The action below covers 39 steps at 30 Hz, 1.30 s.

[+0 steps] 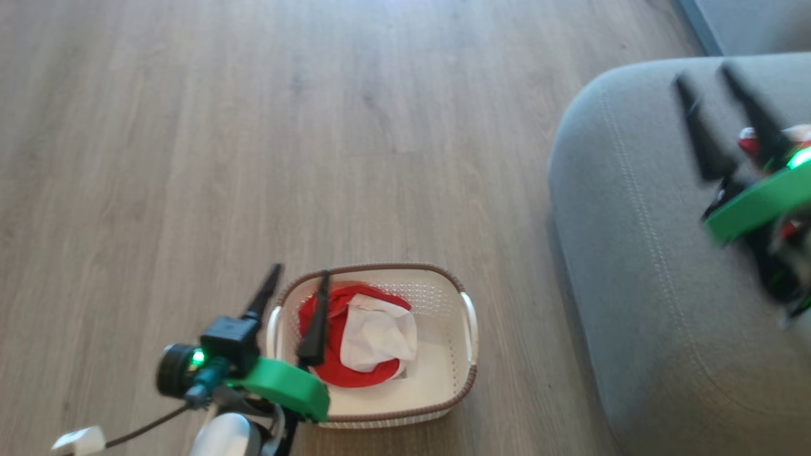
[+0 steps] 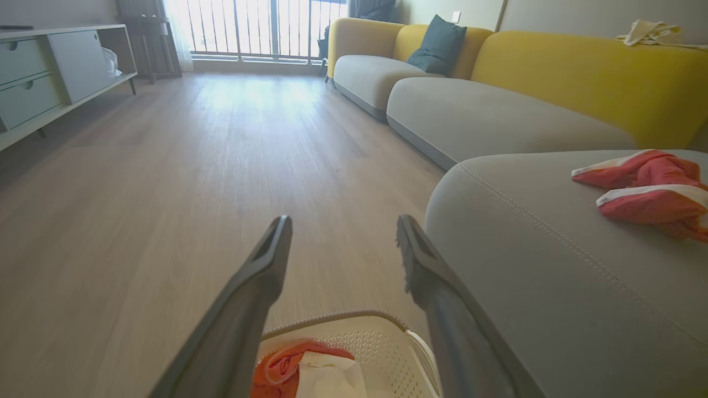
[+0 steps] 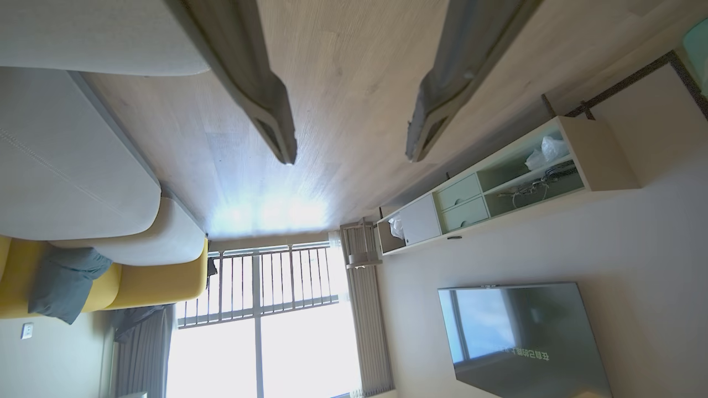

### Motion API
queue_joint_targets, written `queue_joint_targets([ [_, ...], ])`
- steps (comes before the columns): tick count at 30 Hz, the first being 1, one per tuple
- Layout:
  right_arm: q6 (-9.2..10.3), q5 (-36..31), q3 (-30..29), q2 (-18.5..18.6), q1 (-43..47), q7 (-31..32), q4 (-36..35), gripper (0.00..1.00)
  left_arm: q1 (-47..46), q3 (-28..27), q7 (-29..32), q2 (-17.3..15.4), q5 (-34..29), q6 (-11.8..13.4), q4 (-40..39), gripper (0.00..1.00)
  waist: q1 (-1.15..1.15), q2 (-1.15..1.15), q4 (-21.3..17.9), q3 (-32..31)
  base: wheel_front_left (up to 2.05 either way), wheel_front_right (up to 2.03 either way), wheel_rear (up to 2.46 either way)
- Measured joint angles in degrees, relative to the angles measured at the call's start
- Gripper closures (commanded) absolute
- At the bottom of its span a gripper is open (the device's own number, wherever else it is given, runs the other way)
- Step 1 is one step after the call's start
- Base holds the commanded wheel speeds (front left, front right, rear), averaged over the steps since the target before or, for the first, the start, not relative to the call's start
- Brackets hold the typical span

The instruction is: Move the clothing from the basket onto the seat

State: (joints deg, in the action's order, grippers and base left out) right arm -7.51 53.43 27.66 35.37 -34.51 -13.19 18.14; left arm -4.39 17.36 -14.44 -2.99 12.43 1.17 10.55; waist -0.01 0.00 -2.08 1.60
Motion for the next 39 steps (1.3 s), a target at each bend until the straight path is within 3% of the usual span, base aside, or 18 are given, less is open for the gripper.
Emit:
queue_joint_targets([
  [3, 0.00, -3.4, 0.1, -2.7, 5.1, -1.1, 0.0, 0.00, 0.3, -2.1, 0.0, 0.0, 0.7, 2.2, -1.5, 0.00, 0.00, 0.00, 1.7, -0.5, 0.00, 0.00, 0.00],
  [10, 0.00, -14.0, -5.1, -12.7, 18.2, -1.3, -2.1, 0.00, 3.8, -4.0, 0.0, 0.0, 0.0, 5.4, -3.1, 0.00, 0.00, 0.00, 5.3, -1.3, 0.00, 0.00, 0.00],
  [14, 0.01, -14.7, -9.3, -17.8, 25.4, -1.3, -1.5, 0.00, 4.7, -4.5, 0.0, 0.0, -0.3, 6.1, -4.1, 0.00, 0.00, 0.00, 6.9, -1.8, 0.00, 0.00, 0.00],
  [19, 0.01, -20.8, -13.0, -20.2, 28.9, -1.3, -2.0, 0.00, 6.4, -3.9, 0.0, 0.0, -4.4, 6.1, -3.1, 0.00, 0.00, 0.00, 7.5, -2.3, 0.00, 0.00, 0.00],
  [26, 0.01, -26.9, -17.4, -23.5, 32.4, -1.3, -4.4, 0.00, 7.1, -2.7, 0.0, 0.0, -4.5, 7.1, -2.7, 0.00, 0.00, 0.00, 7.4, -2.4, 0.00, 0.00, 0.00],
  [39, 0.01, -28.2, -17.7, -24.2, 32.8, -1.3, -4.5, 0.00, 7.1, -2.6, 0.0, 0.0, -4.4, 7.0, -2.3, 0.00, 0.00, 0.00, 6.8, -2.1, 0.00, 0.00, 0.00],
])
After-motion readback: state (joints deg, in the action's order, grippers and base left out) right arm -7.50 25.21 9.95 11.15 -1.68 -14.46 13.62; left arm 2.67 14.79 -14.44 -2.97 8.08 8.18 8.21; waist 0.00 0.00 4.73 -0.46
